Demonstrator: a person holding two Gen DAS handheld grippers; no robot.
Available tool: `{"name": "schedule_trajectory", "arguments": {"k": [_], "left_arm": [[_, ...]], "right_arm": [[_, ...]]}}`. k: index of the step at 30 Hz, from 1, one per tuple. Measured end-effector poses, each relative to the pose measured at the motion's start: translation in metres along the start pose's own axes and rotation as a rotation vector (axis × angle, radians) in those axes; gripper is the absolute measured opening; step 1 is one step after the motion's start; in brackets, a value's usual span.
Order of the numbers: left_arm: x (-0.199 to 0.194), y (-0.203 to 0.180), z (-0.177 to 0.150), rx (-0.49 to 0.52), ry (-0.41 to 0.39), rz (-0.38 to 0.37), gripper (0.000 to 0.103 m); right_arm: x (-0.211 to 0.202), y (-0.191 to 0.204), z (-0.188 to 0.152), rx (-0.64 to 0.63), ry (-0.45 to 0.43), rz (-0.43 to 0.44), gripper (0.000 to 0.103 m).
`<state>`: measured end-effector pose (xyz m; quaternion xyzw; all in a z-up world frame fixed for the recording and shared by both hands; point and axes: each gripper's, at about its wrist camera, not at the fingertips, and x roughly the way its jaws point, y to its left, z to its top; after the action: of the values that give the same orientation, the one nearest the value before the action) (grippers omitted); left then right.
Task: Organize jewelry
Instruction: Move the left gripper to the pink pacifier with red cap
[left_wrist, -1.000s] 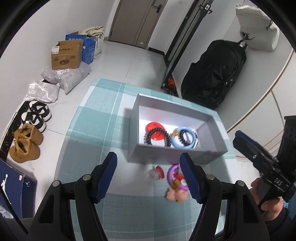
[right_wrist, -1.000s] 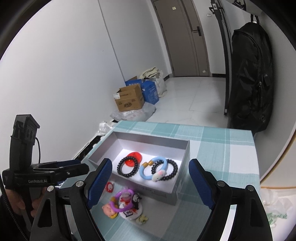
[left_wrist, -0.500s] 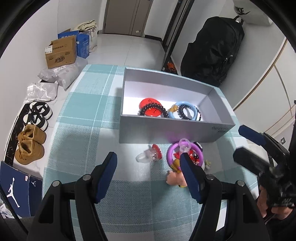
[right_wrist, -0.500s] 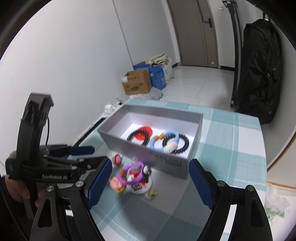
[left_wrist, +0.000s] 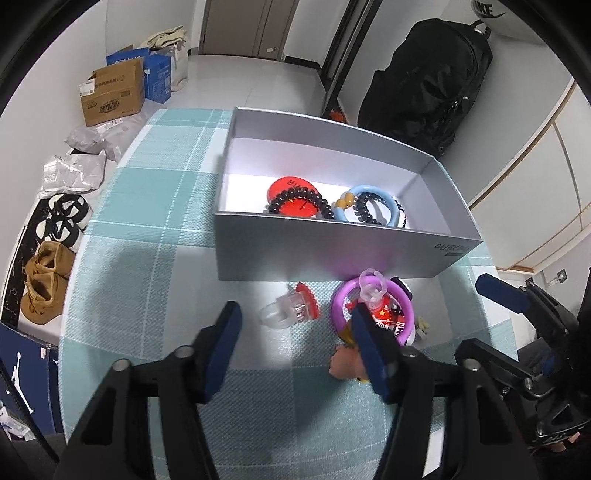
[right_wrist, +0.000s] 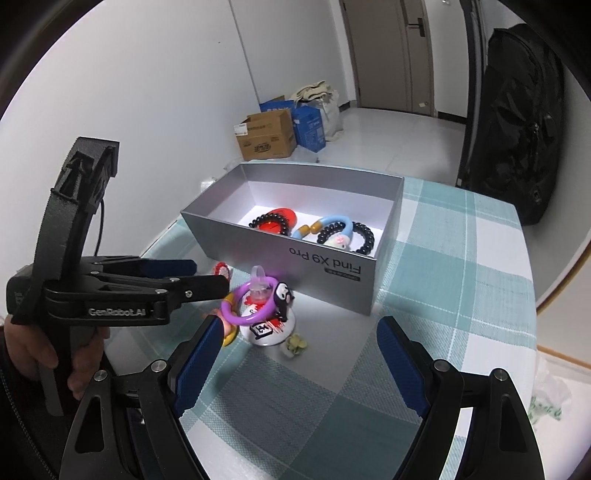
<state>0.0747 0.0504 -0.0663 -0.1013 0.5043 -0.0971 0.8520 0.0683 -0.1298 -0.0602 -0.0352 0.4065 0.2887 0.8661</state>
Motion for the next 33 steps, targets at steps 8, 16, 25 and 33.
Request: {"name": "schedule_trajectory", "arguments": {"k": [8,16,25,33], "left_arm": [[0.003,-0.002,0.0,0.001,0.014,-0.005,0.025],[0.003,-0.002,0.002,0.012,0.018,-0.004,0.024],[-0.007,0.002,0.002,-0.013,-0.002,-0.028,0.024],[-0.025,0.004,0.005,-0.032,-0.065,-0.059,0.024]], "right_arm": [[0.001,-0.001,-0.001,0.002,0.008,-0.008,0.085],[0.002,-0.003,-0.002,0.017,0.014,-0.01,0.085],[0.011,0.004,-0.007,-0.007,0.062,0.013,0.085],[0.022,0.014,-0.012,-0.055,0.086,0.008,0.075]]}}
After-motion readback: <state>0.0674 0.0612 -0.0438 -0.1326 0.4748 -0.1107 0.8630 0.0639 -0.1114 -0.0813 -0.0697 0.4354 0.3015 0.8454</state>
